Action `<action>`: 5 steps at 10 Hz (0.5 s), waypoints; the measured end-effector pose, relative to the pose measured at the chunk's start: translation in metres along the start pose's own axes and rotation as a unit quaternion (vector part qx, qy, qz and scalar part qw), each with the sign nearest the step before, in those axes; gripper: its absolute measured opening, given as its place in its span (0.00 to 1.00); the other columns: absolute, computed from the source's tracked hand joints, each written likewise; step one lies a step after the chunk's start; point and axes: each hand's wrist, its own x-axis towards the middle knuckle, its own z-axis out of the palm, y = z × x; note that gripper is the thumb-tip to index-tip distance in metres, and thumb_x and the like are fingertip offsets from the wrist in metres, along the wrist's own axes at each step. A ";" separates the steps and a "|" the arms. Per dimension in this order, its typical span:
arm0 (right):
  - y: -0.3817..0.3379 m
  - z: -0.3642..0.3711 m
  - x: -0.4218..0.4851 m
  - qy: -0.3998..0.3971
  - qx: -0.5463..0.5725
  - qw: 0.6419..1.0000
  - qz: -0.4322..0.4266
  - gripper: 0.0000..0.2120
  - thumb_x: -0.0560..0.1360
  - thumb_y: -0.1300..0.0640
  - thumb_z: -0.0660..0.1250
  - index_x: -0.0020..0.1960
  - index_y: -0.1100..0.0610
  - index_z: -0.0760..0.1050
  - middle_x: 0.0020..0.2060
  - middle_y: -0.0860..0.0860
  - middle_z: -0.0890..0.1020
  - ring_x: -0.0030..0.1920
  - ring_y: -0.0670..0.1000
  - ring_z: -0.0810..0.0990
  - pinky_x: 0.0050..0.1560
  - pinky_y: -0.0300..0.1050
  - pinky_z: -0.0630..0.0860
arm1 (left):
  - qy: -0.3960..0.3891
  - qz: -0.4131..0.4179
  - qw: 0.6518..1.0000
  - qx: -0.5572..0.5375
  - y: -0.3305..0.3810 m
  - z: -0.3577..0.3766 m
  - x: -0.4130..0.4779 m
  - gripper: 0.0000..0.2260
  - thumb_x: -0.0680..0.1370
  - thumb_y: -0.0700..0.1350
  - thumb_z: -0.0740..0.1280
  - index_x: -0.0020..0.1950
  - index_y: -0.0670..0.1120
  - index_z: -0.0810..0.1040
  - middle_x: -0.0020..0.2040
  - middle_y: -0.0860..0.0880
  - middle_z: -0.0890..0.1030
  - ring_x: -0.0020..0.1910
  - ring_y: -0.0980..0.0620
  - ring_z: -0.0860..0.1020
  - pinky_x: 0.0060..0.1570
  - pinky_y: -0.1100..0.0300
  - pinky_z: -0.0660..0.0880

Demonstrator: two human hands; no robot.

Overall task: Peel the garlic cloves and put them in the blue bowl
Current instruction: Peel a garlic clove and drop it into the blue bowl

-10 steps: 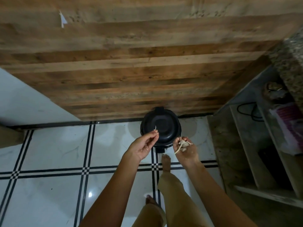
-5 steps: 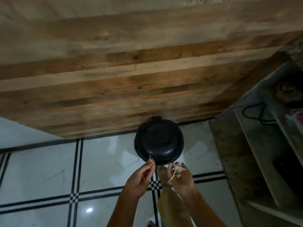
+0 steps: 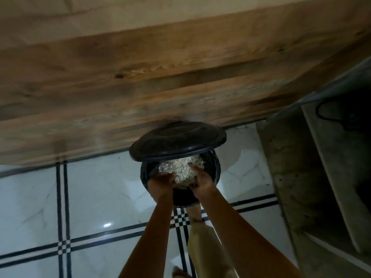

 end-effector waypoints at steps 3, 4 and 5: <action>-0.013 -0.001 -0.011 0.016 0.118 0.992 0.034 0.24 0.80 0.47 0.54 0.74 0.54 0.59 0.69 0.56 0.68 0.69 0.60 0.66 0.60 0.55 0.66 | 0.030 0.109 0.993 0.045 -0.013 0.010 0.014 0.09 0.76 0.38 0.66 0.56 0.38 0.77 0.56 0.42 0.78 0.56 0.43 0.77 0.59 0.56 0.71; -0.017 -0.010 -0.057 -0.007 0.137 0.990 0.019 0.24 0.81 0.46 0.50 0.72 0.58 0.63 0.68 0.56 0.68 0.69 0.59 0.64 0.57 0.50 0.64 | -0.144 0.180 0.966 0.114 -0.013 0.001 -0.017 0.17 0.75 0.38 0.69 0.64 0.41 0.75 0.60 0.48 0.76 0.61 0.48 0.74 0.58 0.65 0.68; -0.018 -0.031 -0.125 -0.013 0.168 0.986 -0.016 0.20 0.81 0.51 0.52 0.68 0.62 0.66 0.66 0.58 0.70 0.58 0.56 0.73 0.55 0.49 0.68 | -0.191 0.193 0.958 0.090 -0.003 -0.021 -0.072 0.19 0.75 0.35 0.68 0.65 0.42 0.74 0.62 0.48 0.76 0.59 0.52 0.73 0.55 0.70 0.65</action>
